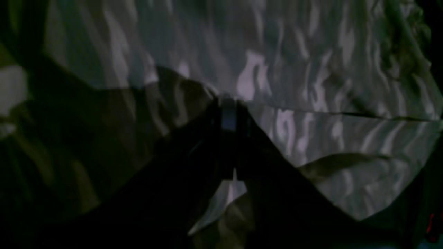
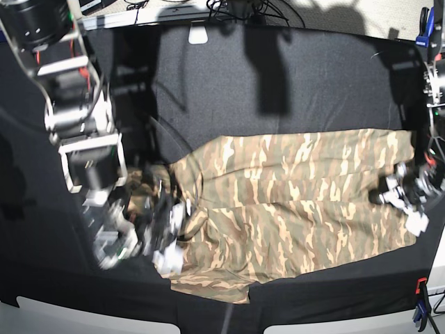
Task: Layout the t-shirt on the table in an organized manner, then fold the t-shirt properly
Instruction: 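Move the right gripper inward over the shirt and pinch the fabric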
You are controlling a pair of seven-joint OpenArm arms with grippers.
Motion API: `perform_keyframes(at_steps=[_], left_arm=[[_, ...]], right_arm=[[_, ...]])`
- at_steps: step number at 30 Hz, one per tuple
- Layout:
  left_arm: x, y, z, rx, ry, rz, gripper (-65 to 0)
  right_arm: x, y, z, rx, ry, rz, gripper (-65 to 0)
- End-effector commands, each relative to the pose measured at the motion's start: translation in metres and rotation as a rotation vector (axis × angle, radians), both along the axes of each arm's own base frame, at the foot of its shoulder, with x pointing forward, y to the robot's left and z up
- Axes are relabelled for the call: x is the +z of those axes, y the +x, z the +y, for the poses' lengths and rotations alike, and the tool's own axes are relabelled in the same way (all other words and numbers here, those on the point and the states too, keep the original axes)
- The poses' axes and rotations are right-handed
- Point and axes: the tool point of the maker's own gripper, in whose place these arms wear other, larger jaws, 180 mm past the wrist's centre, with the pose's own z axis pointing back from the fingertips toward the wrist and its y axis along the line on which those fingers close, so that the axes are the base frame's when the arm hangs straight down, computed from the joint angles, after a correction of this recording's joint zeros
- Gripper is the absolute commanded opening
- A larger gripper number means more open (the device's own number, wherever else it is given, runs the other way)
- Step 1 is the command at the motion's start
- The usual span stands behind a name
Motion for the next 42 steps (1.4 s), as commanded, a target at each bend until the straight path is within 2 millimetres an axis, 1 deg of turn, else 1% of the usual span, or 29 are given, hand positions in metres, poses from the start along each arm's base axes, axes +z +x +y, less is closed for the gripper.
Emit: perform_keyframes(at_steps=[1, 2, 4, 8, 10, 13, 14, 16, 17, 18, 20, 22, 26, 29, 31, 33, 34, 36, 39, 42], left_arm=[[0.029, 0.017, 0.007, -0.007, 0.012, -0.075, -65.0], [0.031, 0.017, 0.006, -0.023, 0.020, -0.074, -65.0], [0.035, 0.015, 0.001, -0.055, 0.018, -0.060, -65.0], [0.041, 0.006, -0.016, -0.096, -0.089, -0.016, -65.0], [0.044, 0.007, -0.018, -0.094, -0.119, -0.022, -65.0], [0.047, 0.010, -0.017, -0.082, -0.122, -0.039, -65.0], [0.047, 0.010, -0.017, -0.081, -0.122, -0.041, -65.0], [0.047, 0.010, -0.018, -0.081, -0.122, -0.040, -65.0], [0.047, 0.010, -0.017, -0.081, -0.122, -0.040, -65.0], [0.047, 0.010, -0.018, -0.081, -0.123, -0.040, -65.0], [0.047, 0.010, -0.018, -0.081, -0.123, -0.040, -65.0], [0.047, 0.010, -0.017, -0.081, -0.122, -0.040, -65.0], [0.047, 0.010, -0.018, -0.081, -0.122, -0.040, -65.0], [0.047, 0.010, -0.017, -0.081, -0.122, -0.040, -65.0], [0.047, 0.010, -0.017, -0.081, -0.122, -0.041, -65.0], [0.047, 0.010, -0.017, -0.081, -0.122, -0.041, -65.0], [0.047, 0.010, -0.017, -0.081, -0.122, -0.040, -65.0], [0.047, 0.010, -0.018, -0.081, -0.122, -0.041, -65.0], [0.047, 0.010, -0.017, -0.081, -0.122, -0.041, -65.0], [0.047, 0.010, -0.018, -0.081, -0.123, -0.041, -65.0]], right_arm=[[0.032, 0.023, 0.004, -0.011, 0.045, -0.078, -65.0], [0.038, 0.026, 0.003, -0.024, 0.064, -0.086, -65.0], [0.042, 0.028, -0.001, -0.045, 0.081, -0.084, -65.0], [0.039, 0.021, -0.006, -0.060, 0.086, -0.039, -65.0], [0.040, 0.019, -0.002, -0.060, 0.115, -0.025, -65.0], [0.045, 0.019, 0.008, -0.057, 0.163, -0.024, -65.0], [0.045, 0.019, 0.011, -0.054, 0.168, -0.025, -62.3], [0.045, 0.019, 0.015, -0.048, 0.168, -0.027, -49.0], [0.045, 0.019, 0.018, -0.044, 0.170, -0.028, -44.6], [0.045, 0.019, 0.023, -0.039, 0.177, -0.030, -42.3], [0.046, 0.021, 0.031, -0.030, 0.183, -0.042, -42.3], [0.042, 0.023, 0.035, -0.014, 0.136, -0.062, -42.3], [0.021, 0.023, 0.030, -0.074, -0.037, -0.035, -42.6], [0.009, 0.019, 0.036, -0.085, -0.085, -0.032, -42.7], [0.001, 0.017, 0.039, -0.117, -0.100, -0.030, -45.2], [-0.007, 0.014, 0.038, -0.151, -0.130, -0.020, -50.9], [-0.010, 0.013, 0.034, -0.163, -0.150, -0.016, -52.2], [-0.016, 0.010, 0.029, -0.167, -0.183, -0.010, -52.2], [-0.016, 0.011, 0.024, -0.173, -0.200, -0.014, -52.1], [-0.011, 0.015, 0.024, -0.174, -0.198, -0.025, -51.3]])
